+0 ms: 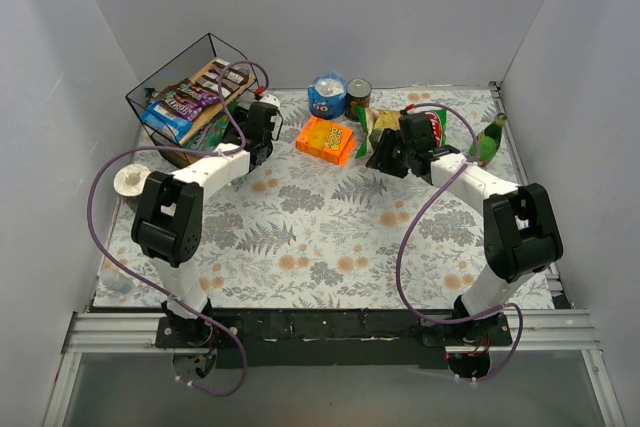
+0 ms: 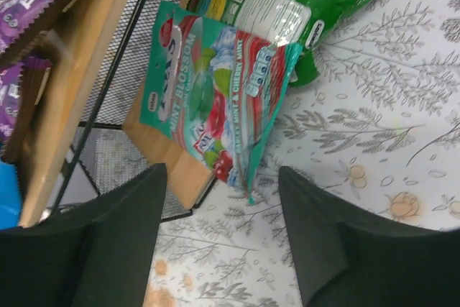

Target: Place and organize the candy bags onto the shelf

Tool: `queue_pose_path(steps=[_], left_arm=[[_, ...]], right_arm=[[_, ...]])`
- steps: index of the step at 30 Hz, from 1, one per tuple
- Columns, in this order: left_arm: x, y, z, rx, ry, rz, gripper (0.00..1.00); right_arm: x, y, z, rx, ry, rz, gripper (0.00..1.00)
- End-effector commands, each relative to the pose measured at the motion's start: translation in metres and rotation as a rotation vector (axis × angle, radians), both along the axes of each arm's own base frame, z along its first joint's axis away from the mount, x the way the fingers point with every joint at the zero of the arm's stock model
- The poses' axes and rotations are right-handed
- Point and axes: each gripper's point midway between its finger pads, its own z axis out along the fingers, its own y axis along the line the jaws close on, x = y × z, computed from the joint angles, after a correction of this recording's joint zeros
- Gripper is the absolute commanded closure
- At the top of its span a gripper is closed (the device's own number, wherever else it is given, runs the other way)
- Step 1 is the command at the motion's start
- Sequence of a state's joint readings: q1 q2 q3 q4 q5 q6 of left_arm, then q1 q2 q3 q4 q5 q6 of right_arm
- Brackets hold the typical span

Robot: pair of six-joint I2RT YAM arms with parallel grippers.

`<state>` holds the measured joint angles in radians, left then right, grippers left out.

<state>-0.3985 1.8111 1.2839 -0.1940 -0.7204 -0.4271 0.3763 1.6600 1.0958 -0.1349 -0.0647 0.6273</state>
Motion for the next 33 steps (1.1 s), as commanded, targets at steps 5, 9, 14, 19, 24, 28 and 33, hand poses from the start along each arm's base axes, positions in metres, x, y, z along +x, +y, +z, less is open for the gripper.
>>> queue_pose_path(steps=[5,9,14,19,24,28,33], left_arm=[[0.028,-0.007,-0.025,0.046,0.074,-0.163,0.50],[0.029,-0.002,-0.047,0.083,0.113,-0.156,0.46],[0.035,0.002,-0.062,0.088,0.127,-0.155,0.48],[0.040,0.010,-0.067,0.116,0.126,-0.140,0.55],[0.043,0.012,-0.076,0.147,0.141,-0.151,0.64],[0.040,0.014,-0.083,0.154,0.160,-0.154,0.74],[0.036,0.022,-0.067,0.184,0.112,-0.128,0.82]], right_arm=[[0.002,-0.006,0.008,0.014,-0.024,0.002,0.48],[0.003,-0.009,0.008,0.018,-0.020,-0.006,0.49],[0.003,-0.012,0.005,0.019,-0.011,-0.017,0.49],[0.005,-0.014,0.003,0.016,-0.006,-0.021,0.50],[0.007,-0.014,0.000,0.008,0.003,-0.018,0.52],[0.008,-0.014,0.000,0.004,0.003,-0.017,0.53],[0.007,-0.013,-0.003,0.007,0.016,-0.015,0.53]])
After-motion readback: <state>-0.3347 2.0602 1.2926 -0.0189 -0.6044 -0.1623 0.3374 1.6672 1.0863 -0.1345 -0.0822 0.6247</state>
